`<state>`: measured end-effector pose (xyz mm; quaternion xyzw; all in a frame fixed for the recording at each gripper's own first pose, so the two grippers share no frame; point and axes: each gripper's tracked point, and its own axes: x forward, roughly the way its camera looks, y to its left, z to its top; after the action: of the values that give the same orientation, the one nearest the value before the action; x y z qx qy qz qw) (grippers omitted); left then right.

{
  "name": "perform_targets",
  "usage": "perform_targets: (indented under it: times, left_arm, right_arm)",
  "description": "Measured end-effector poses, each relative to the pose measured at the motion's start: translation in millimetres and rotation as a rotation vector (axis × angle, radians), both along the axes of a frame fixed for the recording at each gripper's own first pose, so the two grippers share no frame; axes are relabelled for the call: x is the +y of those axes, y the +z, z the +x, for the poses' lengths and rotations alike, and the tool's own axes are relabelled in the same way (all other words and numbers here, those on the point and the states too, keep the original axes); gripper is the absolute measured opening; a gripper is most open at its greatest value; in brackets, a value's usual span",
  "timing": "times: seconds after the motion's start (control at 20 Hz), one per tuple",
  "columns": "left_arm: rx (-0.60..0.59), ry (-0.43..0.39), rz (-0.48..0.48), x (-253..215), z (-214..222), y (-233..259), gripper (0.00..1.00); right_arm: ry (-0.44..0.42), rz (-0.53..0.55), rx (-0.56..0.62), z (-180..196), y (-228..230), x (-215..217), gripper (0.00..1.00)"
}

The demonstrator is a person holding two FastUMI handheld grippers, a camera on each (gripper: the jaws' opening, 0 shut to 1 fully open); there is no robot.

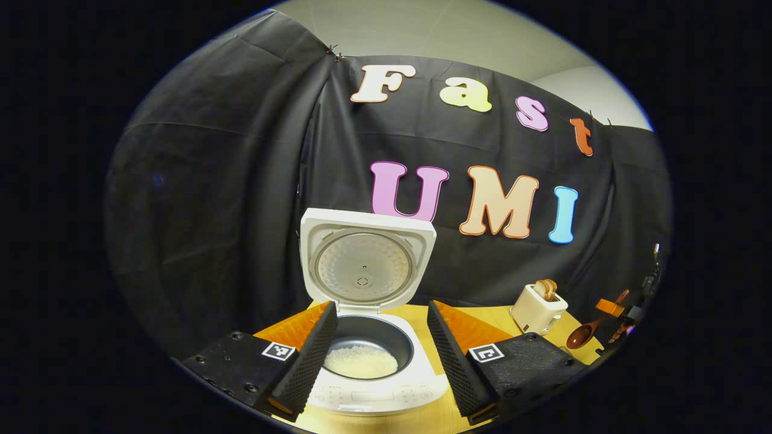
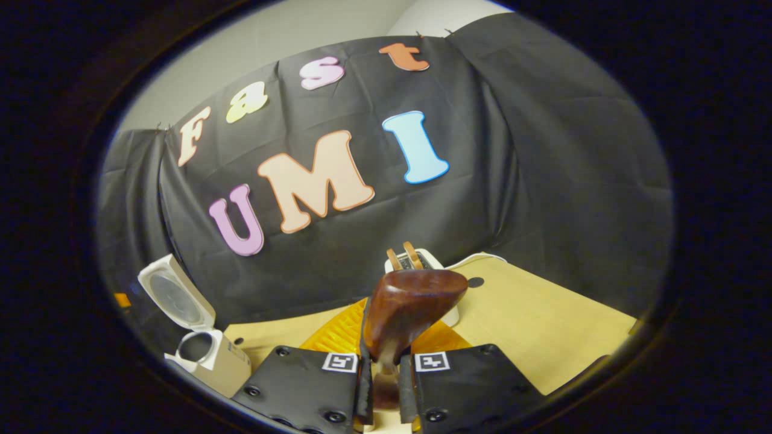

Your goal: Close the left gripper, press the button to open the rice cooker; take a wooden spoon from the chopstick holder with the right hand, scoop a spoonful of rice and pour it into the rice cooker, then put the wooden spoon back into the chopstick holder.

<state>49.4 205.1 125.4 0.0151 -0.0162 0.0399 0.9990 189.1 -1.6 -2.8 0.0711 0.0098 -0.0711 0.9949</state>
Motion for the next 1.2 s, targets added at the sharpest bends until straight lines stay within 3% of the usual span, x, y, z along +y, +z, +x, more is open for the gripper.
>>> perform_targets:
  times: [0.45, 0.95, 1.15, 1.2]
  left_arm:
    - [0.049, 0.058, 0.008, -6, -18, -31, 0.89]
    - [0.07, 0.096, 0.025, 0, -25, -43, 0.89]
    - [0.082, 0.08, 0.042, -5, -24, -47, 0.89]
    - [0.083, 0.072, 0.04, -8, -23, -47, 0.89]
  right_arm:
    - [0.054, -0.196, 0.085, 15, -56, 0, 0.2]
    - [0.088, -0.181, 0.176, 9, -108, 4, 0.24]
    - [0.072, -0.12, 0.16, 0, -102, -2, 0.33]
    - [0.069, -0.106, 0.156, -2, -100, -5, 0.44]
